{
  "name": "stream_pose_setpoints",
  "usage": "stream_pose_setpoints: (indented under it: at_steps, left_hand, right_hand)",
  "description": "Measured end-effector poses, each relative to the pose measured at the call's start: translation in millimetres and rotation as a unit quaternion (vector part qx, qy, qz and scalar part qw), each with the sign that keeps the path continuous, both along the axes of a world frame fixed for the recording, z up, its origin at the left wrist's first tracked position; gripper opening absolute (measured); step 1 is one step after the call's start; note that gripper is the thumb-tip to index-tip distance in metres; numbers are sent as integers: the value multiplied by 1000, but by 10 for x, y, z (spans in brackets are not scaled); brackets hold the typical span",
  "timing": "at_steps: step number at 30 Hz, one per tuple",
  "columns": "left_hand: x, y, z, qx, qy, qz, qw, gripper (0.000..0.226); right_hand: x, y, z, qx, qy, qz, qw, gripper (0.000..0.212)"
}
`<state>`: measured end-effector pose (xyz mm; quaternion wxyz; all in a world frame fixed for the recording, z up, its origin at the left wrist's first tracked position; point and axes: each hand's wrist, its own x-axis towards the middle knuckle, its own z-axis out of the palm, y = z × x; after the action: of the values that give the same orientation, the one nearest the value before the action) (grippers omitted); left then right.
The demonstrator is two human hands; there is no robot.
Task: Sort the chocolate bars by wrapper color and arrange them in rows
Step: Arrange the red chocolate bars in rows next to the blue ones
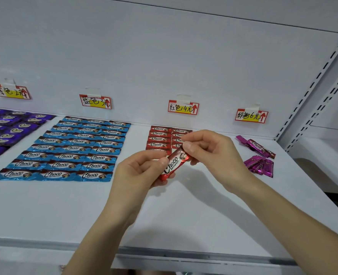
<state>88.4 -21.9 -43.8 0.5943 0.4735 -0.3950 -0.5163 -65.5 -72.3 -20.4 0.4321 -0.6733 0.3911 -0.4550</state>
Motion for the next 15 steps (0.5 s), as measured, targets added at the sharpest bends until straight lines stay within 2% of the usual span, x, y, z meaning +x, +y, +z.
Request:
stream_pose_setpoints:
  at_steps: [2, 5, 7, 10, 12, 13, 15]
  left_hand:
    - [6, -14, -6, 7, 2, 18, 1000, 8]
    - [13, -47, -24, 1, -16, 25, 1000, 2]
    - [-1, -74, -48, -3, -35, 21, 999, 5]
    - [-53, -123, -104, -9, -87, 19, 996, 8]
    - [-70, -166, -178, -28, -216, 32, 975, 10]
    - [-66, -178, -219, -27, -302, 33, 952, 15]
    - [-43, -178, -289, -2, -466, 1, 885, 34]
  right_hand:
    - [-69, -21, -18, -40, 38, 8, 998, 14]
    - [-177, -10, -44, -142, 146, 43, 978, 6]
    - [-225, -4, -90, -217, 201, 76, 952, 19]
    - [-280, -71, -144, -250, 233, 84, 936, 19]
    - [-351, -224, -193, -230, 245, 55, 940, 12]
    - [-384, -319, -221, -206, 259, 26, 943, 10]
    - [-453, -515, -290, -154, 297, -31, 942, 7]
